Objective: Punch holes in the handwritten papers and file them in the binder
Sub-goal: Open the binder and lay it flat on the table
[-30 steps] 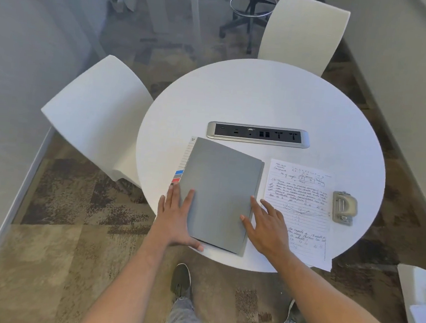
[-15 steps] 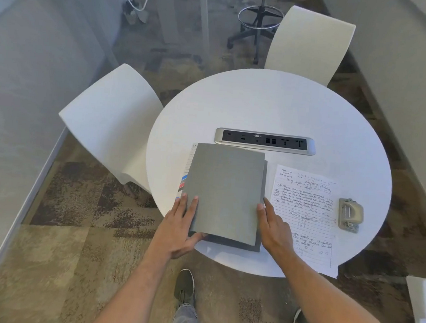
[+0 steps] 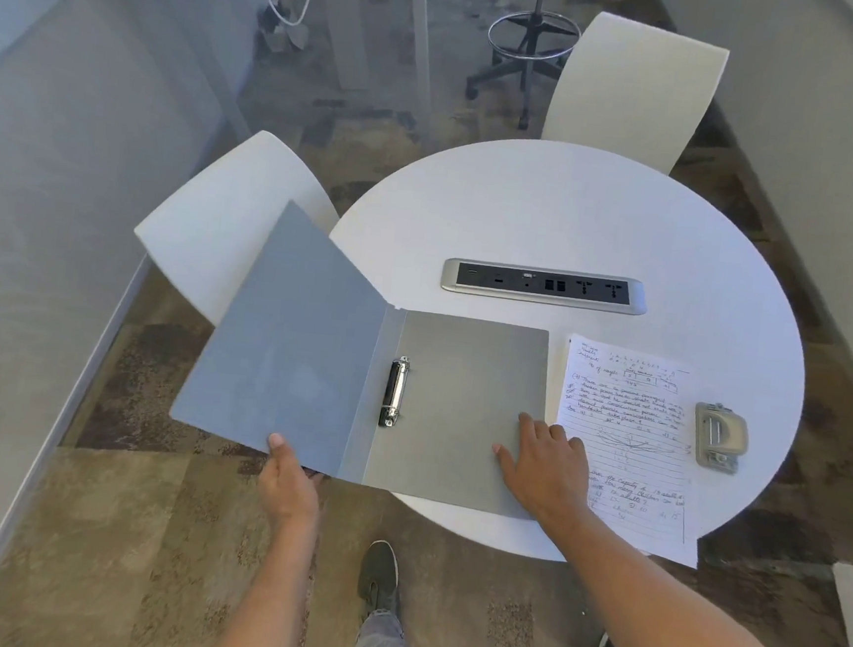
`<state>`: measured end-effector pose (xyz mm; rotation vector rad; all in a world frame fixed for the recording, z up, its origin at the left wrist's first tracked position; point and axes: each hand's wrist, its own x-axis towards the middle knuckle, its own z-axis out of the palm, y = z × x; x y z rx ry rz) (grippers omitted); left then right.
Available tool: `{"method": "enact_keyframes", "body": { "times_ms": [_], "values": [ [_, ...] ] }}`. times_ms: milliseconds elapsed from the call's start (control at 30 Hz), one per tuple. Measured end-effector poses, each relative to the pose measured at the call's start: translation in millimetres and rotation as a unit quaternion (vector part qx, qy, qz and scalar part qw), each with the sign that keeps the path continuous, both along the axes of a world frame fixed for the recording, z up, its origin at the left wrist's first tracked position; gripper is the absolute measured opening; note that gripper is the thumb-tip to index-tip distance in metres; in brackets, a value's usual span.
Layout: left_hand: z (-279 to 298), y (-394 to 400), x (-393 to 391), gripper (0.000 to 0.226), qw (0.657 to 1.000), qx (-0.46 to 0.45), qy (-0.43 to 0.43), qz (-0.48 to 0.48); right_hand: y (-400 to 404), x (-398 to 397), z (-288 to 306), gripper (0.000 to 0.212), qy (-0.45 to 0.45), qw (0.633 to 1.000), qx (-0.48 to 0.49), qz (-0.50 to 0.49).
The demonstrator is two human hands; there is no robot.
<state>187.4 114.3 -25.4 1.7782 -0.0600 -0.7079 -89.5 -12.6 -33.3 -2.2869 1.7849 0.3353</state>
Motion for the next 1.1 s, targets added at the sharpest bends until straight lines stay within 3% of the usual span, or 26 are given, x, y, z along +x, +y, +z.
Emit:
{"method": "enact_keyframes", "body": {
  "times_ms": [167,267,367,467,567,667,733,767,933,1100],
  "values": [
    [-5,-10,22,0.037,0.992,0.045,0.021,0.116,-7,9,-2,0.065,0.043,0.999,0.005,0.020],
    [-6,-16,34,0.067,0.978,0.100,0.026,0.180,-14,11,-6,0.073,0.021,0.999,0.003,0.037],
    [-6,-19,45,0.100,0.957,0.233,-0.062,0.159,-21,12,-10,0.084,-0.005,0.997,0.018,0.081],
    [-4,-19,53,0.113,0.905,0.325,-0.274,0.026,-26,16,-10,0.094,-0.028,0.992,0.042,0.118],
    [-3,-26,55,0.094,0.787,0.325,-0.484,-0.201,-30,25,-10,0.099,-0.053,0.981,0.055,0.180],
    [-4,-47,48,0.103,0.694,0.341,-0.483,-0.411,-32,34,-13,0.102,-0.071,0.964,0.073,0.245],
    [-6,-61,37,0.104,0.646,0.385,-0.450,-0.481,-33,39,-17,0.103,-0.083,0.953,0.087,0.278],
    [-7,-67,32,0.102,0.640,0.396,-0.433,-0.496,-33,40,-20,0.103,-0.087,0.948,0.095,0.290],
    [-12,-81,16,0.076,0.698,0.372,-0.345,-0.505,-31,40,-30,0.107,-0.075,0.935,0.121,0.326],
    [-15,-88,9,0.066,0.712,0.338,-0.307,-0.534,-36,53,-25,0.097,-0.061,0.946,0.116,0.297]
  ]
}}
